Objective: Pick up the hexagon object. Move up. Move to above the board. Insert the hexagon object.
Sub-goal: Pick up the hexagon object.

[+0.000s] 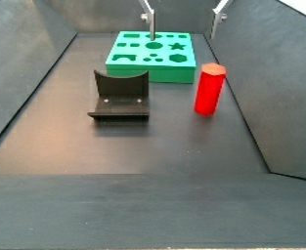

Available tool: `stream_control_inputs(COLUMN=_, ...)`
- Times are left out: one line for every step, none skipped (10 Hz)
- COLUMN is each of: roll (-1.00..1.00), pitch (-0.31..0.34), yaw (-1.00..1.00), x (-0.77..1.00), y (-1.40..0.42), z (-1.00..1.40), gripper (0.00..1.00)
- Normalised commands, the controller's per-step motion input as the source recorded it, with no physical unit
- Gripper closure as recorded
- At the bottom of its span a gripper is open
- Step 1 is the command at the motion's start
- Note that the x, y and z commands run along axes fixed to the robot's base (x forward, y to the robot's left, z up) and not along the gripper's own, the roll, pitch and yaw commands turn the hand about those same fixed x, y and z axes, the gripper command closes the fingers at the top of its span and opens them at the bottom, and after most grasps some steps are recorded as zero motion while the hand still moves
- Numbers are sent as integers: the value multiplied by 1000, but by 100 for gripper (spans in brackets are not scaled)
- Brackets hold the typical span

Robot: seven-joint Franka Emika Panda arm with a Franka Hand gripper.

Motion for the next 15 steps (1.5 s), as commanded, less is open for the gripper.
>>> stream_control_inputs(roll=0, pitch=0, yaw=0, x=-223, y=0, z=-86, gripper=0)
stream_control_inputs(roll=0, pitch=0, yaw=0, x=-371, y=0, z=-314, gripper=0)
stream_control_inputs(roll=0, pitch=0, yaw=-26, x=-491, y=0, z=-351, gripper=0)
stream_control_inputs(roll=-11, pitch=-7, yaw=-29, x=-531, y=0, z=-334, gripper=0)
stream_control_inputs(roll=-79, pitch=-63, yaw=0, x=-369, y=-54, z=-251, gripper=0)
stream_control_inputs(roll=-127, pitch=-123, yaw=-3, x=-311, y=-69, z=-240, gripper=0)
stream_control_inputs(roll=-113, pitch=-114, yaw=0, x=-260, y=-66, z=-249, gripper=0)
stream_control_inputs(roll=-126, pitch=-133, yaw=0, x=-249, y=-106, z=-246, gripper=0)
stream_control_inputs(roll=-151, pitch=-161, yaw=0, x=-200, y=-74, z=-229, gripper=0)
stream_control_inputs(roll=-127, pitch=-147, yaw=0, x=-229, y=-71, z=-266, gripper=0)
stream_control_inputs(roll=-104, pitch=-116, yaw=0, x=-249, y=-74, z=-274, gripper=0)
stream_control_inputs(roll=-111, pitch=-133, yaw=0, x=-271, y=-94, z=-260, gripper=0)
stream_control_inputs(roll=-131, pitch=-144, yaw=0, x=-223, y=-97, z=-246, gripper=0)
stream_control_inputs(roll=-157, pitch=-174, yaw=-11, x=-186, y=-103, z=-234, gripper=0)
stream_control_inputs(roll=-171, pitch=-213, yaw=-17, x=-143, y=-114, z=-217, gripper=0)
